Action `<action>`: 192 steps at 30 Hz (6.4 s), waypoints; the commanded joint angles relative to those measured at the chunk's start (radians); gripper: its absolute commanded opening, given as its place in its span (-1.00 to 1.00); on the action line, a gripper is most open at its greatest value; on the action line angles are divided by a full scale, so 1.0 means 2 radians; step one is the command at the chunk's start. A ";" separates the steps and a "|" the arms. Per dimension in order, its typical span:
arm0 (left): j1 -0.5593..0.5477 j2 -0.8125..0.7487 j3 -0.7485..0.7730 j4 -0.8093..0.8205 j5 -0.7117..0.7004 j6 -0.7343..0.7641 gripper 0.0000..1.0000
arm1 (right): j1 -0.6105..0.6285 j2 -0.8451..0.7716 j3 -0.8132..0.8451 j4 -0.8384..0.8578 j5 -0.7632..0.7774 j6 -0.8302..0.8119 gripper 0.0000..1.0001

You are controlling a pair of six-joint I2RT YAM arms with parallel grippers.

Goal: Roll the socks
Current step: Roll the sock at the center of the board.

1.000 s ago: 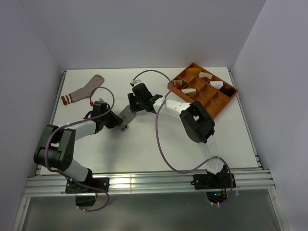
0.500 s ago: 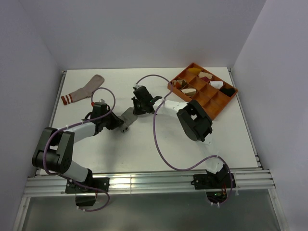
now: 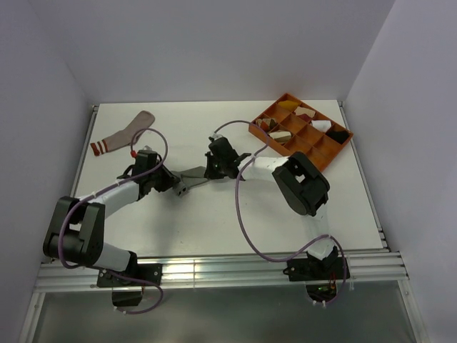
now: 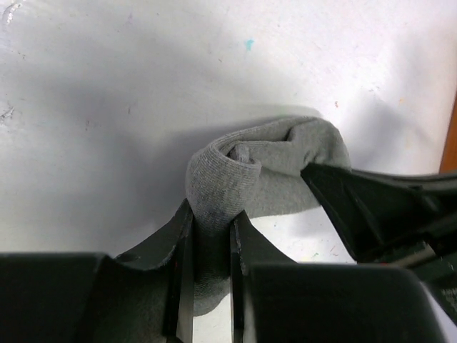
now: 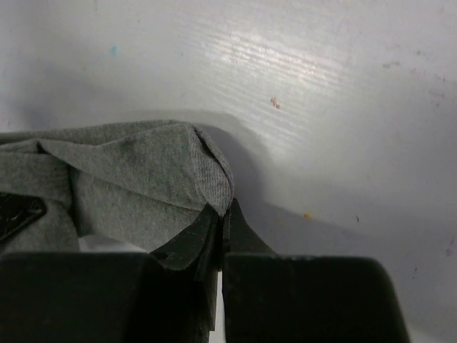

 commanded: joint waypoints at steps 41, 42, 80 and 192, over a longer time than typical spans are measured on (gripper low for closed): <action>-0.086 0.243 0.268 -0.281 -0.174 0.077 -0.99 | 0.063 -0.132 -0.173 0.316 -0.024 -0.008 0.08; -0.087 0.242 0.268 -0.281 -0.171 0.078 -0.99 | 0.066 -0.125 -0.170 0.321 -0.024 -0.006 0.08; -0.084 0.229 0.247 -0.271 -0.134 0.089 -0.94 | 0.132 -0.005 -0.092 0.338 0.117 -0.065 0.27; 0.042 0.050 -0.008 0.037 -0.003 0.003 -0.99 | -0.049 0.125 0.175 0.048 -0.212 0.049 0.11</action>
